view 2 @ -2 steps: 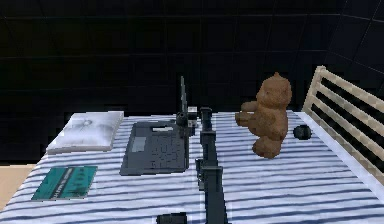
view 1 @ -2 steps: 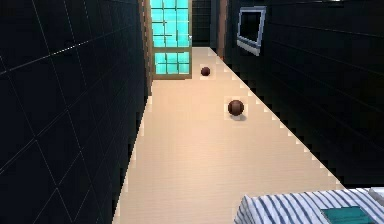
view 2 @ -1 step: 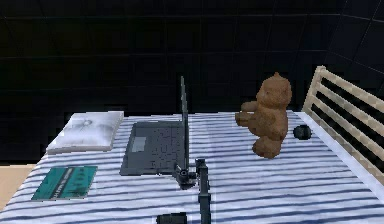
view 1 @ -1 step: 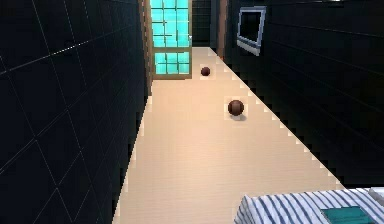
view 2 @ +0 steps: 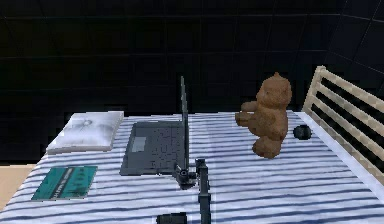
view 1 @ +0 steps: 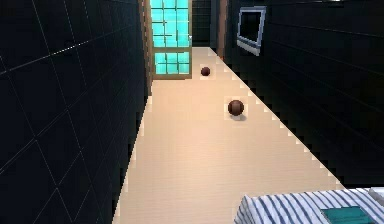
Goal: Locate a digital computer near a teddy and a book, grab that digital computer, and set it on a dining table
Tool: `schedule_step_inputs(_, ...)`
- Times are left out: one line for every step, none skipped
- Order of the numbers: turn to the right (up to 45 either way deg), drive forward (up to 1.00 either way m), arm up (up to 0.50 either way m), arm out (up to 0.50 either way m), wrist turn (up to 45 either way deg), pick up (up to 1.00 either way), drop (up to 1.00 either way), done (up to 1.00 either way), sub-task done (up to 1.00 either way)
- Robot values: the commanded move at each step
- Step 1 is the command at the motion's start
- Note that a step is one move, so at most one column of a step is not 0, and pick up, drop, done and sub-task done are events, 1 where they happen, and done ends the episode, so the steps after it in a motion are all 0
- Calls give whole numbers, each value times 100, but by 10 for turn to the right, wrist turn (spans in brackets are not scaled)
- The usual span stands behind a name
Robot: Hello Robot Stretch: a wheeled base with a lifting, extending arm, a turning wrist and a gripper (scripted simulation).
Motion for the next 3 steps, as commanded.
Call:
schedule_step_inputs(0,0,10,0,0,0,0,0,0)
schedule_step_inputs(0,0,44,0,0,0,0,0,0)
schedule_step_inputs(0,0,0,0,-450,0,0,0,0)
